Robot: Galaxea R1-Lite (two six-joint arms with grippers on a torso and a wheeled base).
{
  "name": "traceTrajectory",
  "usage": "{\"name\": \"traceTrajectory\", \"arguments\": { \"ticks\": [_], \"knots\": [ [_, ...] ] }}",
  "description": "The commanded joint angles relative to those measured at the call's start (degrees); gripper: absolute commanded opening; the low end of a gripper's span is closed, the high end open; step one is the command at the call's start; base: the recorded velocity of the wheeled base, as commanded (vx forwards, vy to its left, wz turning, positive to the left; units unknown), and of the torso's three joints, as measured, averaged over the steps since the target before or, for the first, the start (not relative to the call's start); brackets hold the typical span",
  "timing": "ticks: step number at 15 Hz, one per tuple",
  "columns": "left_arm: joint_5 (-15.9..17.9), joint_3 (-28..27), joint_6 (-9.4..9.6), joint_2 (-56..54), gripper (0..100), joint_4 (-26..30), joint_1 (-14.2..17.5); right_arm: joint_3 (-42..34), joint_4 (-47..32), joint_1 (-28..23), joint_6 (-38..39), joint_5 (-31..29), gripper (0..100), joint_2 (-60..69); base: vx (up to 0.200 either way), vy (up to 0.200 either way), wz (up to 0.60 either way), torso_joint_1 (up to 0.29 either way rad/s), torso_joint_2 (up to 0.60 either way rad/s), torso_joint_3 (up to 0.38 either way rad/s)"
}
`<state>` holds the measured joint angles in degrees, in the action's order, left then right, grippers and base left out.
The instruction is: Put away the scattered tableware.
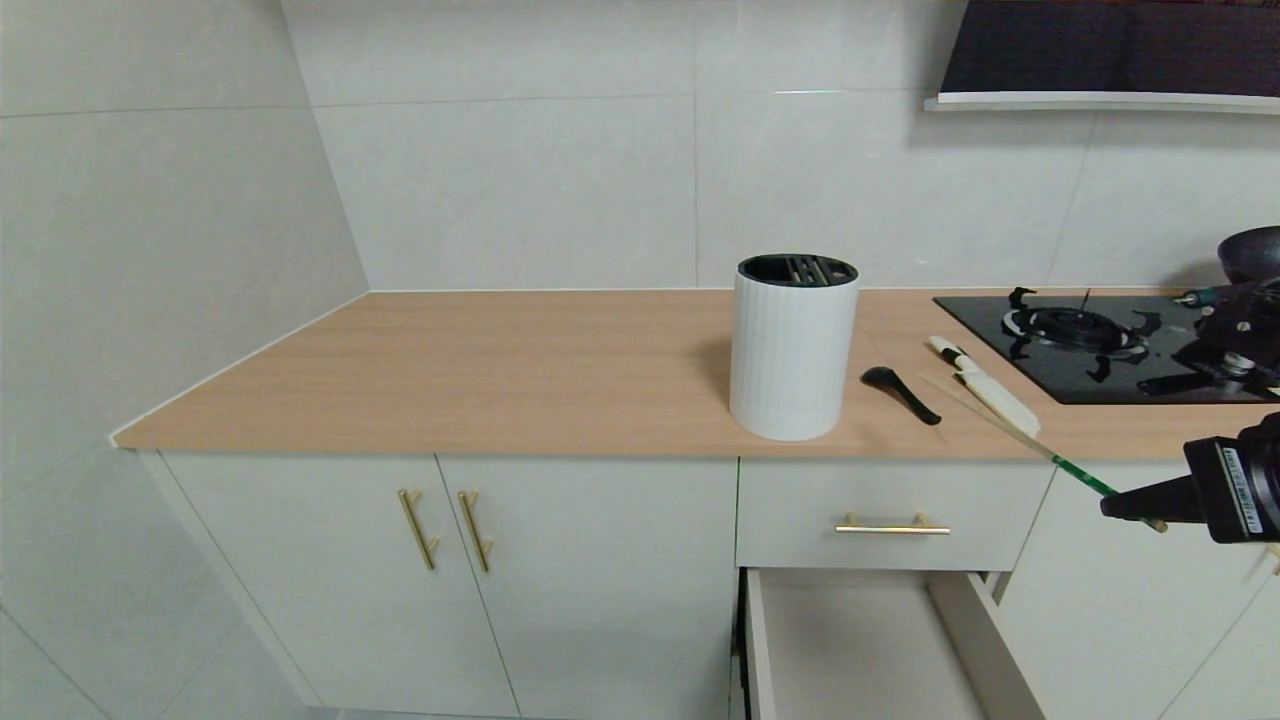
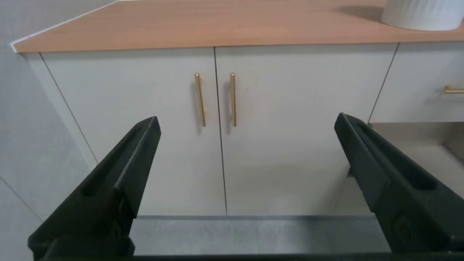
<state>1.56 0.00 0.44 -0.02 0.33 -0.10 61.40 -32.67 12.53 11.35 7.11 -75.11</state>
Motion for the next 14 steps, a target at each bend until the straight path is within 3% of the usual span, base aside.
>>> {"name": "traceTrajectory", "arguments": {
  "ticks": [1,5,14],
  "knots": [
    [0.02,0.00,0.00,0.02,100,0.02,0.01,-0.58,0.06,0.30,-0.10,0.01,0,-0.30,0.000,0.000,0.00,0.000,0.00,0.000],
    [0.02,0.00,0.00,0.02,100,0.02,0.01,-1.99,0.06,0.48,-2.47,0.28,0,-0.48,0.000,0.000,0.00,-0.070,0.17,0.102],
    [0.02,0.00,0.00,0.02,100,0.02,0.01,-4.45,0.33,4.78,-2.82,-0.16,0,-3.91,0.000,0.000,0.00,-0.190,0.47,0.272]
  ]
}}
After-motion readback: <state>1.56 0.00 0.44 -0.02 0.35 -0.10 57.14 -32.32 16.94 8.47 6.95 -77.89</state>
